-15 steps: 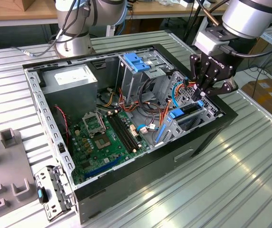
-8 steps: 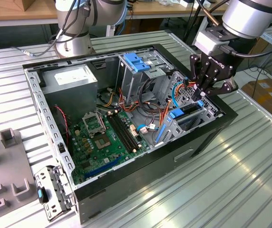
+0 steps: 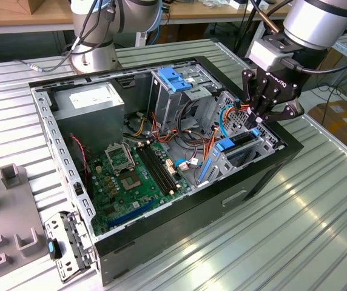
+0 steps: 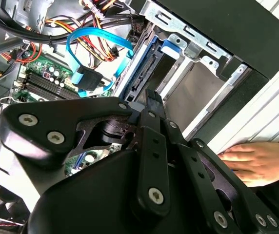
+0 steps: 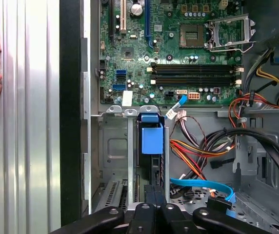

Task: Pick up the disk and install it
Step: 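Insert the first disk wire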

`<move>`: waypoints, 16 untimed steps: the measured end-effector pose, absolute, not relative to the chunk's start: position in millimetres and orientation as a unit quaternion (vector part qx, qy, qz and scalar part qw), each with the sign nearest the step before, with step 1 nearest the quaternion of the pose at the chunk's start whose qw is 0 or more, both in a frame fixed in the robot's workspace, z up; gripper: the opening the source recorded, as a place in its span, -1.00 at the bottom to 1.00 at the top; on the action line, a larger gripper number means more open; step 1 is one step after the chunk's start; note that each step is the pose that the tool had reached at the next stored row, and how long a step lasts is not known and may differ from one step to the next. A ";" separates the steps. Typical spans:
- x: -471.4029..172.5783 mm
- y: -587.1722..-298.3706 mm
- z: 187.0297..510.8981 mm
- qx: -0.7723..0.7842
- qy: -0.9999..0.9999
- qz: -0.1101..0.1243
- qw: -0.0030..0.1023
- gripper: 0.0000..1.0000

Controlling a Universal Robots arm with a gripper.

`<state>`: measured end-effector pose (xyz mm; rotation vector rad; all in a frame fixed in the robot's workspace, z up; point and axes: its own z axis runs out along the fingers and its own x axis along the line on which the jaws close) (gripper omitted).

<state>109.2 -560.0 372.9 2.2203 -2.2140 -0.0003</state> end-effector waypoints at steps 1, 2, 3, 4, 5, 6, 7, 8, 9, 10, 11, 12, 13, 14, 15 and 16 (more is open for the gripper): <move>109.2 -560.0 373.0 0.710 -0.704 0.000 0.003 -0.79; 109.3 -560.1 373.1 0.711 -0.703 0.000 0.003 -0.79; 109.3 -560.1 373.2 0.713 -0.701 0.000 0.003 -0.79; 109.5 -560.0 373.4 0.714 -0.700 0.000 0.003 -0.79; 110.1 -559.9 373.6 0.716 -0.698 0.000 0.003 -0.79; 110.5 -559.8 373.8 0.718 -0.696 0.000 0.003 -0.79; 110.8 -559.6 374.1 0.723 -0.691 0.000 0.003 -0.79; 110.9 -559.4 374.3 0.727 -0.687 0.000 0.003 -0.79; 111.1 -559.3 374.3 0.729 -0.685 0.000 0.003 -0.79; 111.6 -559.1 374.3 0.731 -0.682 0.000 0.003 -0.79; 112.3 -558.7 374.3 0.733 -0.680 0.000 0.003 -0.79; 113.3 -557.8 374.4 0.733 -0.680 0.000 0.003 -0.79; 114.3 -556.7 374.3 0.734 -0.679 0.000 0.003 -0.79; 115.2 -555.2 374.3 0.735 -0.679 0.000 0.003 -0.79; 116.0 -553.9 374.3 0.735 -0.678 0.000 0.003 -0.79; 117.0 -552.4 374.3 0.736 -0.677 0.000 0.003 -0.79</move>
